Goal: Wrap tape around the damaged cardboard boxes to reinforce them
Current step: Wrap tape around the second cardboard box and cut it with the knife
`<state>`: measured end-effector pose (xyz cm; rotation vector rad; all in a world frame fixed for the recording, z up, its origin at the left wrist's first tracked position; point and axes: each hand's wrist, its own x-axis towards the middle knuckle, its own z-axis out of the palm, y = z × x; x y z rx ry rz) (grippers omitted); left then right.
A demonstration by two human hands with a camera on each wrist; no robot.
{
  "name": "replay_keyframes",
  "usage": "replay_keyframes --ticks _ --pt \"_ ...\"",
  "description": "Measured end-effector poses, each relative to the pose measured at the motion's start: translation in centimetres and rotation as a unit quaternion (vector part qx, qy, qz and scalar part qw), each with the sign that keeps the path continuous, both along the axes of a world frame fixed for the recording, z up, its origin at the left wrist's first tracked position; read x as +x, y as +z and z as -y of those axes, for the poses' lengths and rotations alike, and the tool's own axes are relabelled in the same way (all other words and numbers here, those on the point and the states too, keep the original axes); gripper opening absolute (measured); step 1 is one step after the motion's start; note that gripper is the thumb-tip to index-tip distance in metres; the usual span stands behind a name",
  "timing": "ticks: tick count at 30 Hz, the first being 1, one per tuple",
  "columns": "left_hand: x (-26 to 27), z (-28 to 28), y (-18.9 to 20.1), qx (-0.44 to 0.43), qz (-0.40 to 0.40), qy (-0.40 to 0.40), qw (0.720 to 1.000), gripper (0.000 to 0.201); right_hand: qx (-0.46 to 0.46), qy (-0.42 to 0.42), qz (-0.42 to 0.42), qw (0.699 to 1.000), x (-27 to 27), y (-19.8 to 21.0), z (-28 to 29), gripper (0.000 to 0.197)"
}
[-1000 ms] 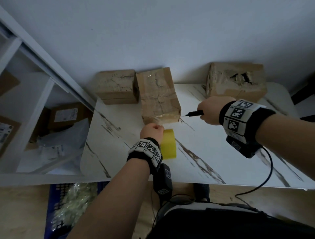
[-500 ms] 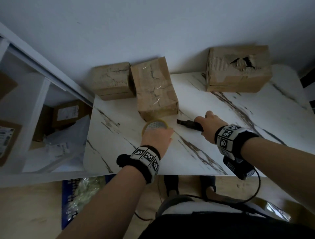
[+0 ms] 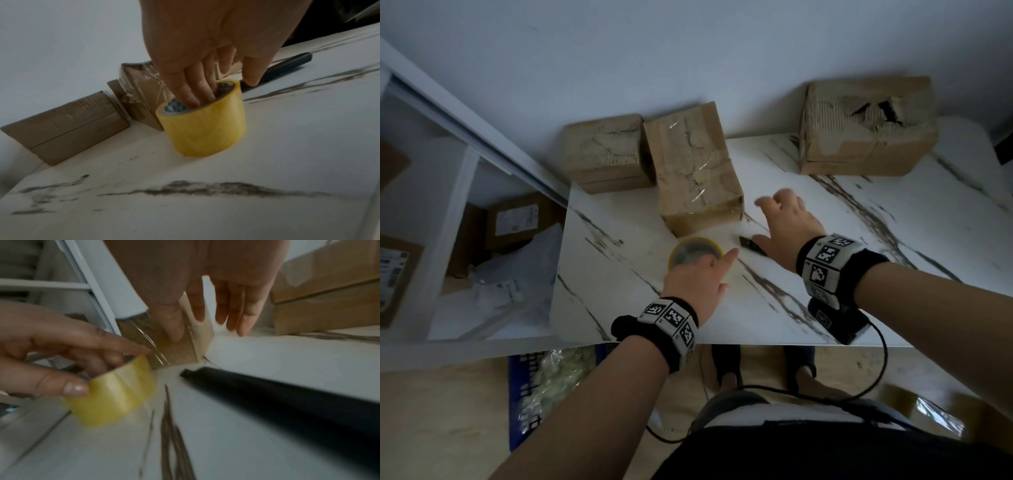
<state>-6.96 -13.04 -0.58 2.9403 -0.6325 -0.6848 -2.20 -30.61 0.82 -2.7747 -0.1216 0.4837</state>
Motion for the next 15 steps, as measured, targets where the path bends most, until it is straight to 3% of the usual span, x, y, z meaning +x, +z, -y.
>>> replay_keyframes --ticks 4,10,15 --pt "0.5 -1.3 1.0 -0.064 0.013 0.062 0.996 0.058 0.012 0.022 0.08 0.996 2.0 1.5 -2.9 0.073" --pt "1.5 -3.8 2.1 -0.091 0.057 0.104 0.989 0.055 -0.015 0.075 0.103 0.992 4.4 0.5 -5.2 0.057" --pt "2.5 -5.4 2.4 -0.115 0.071 0.129 0.982 0.056 -0.025 0.089 0.093 0.991 4.7 -0.6 -5.0 0.056"
